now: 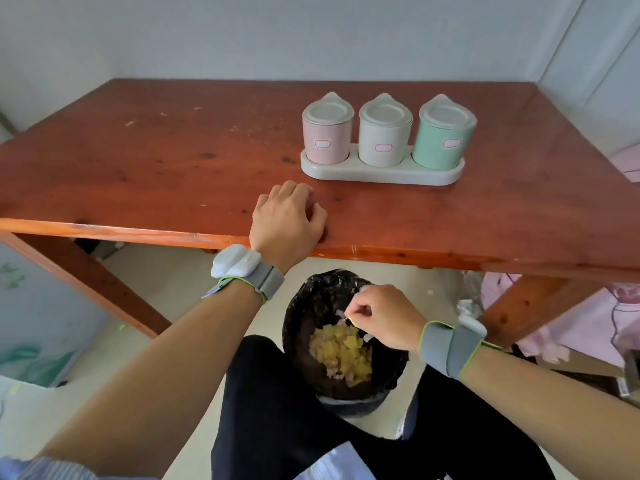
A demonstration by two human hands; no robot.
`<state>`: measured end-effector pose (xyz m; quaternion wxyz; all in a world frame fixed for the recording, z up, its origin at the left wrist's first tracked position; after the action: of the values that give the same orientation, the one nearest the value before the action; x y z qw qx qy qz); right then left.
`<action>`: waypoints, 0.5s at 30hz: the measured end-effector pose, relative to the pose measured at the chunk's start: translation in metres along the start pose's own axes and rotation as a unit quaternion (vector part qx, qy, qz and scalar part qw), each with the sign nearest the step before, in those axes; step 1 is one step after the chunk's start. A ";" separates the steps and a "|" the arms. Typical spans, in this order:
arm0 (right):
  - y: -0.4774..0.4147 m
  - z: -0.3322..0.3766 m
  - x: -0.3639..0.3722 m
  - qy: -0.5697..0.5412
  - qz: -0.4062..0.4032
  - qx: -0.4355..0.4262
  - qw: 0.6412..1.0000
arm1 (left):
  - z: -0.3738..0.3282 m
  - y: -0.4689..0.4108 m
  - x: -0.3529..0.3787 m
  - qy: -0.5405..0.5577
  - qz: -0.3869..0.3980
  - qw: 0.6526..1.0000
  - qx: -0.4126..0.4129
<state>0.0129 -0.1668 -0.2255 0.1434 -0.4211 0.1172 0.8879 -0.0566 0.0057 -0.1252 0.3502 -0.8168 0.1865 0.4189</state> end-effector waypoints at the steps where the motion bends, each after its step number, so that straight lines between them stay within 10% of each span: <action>1: -0.006 -0.013 0.011 0.001 0.006 0.021 1.000 | 0.000 0.000 0.000 0.002 -0.005 1.000 0.000; 15: -0.050 -0.103 0.111 0.023 0.083 0.210 0.974 | 0.002 -0.001 0.003 -0.008 -0.058 0.998 0.012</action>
<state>0.0371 -0.1367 -0.3809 0.1521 -0.3906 0.3390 0.8422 -0.0553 0.0075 -0.1280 0.3854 -0.8183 0.1414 0.4024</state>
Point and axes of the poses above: each hand's wrist, its own y-axis away from the middle knuckle, its own x-axis out of the palm, z = x × y, the point moved 2 cm from there along -y, towards the middle knuckle, and after that the axes turned 8 degrees about -x, right-handed, at the moved point
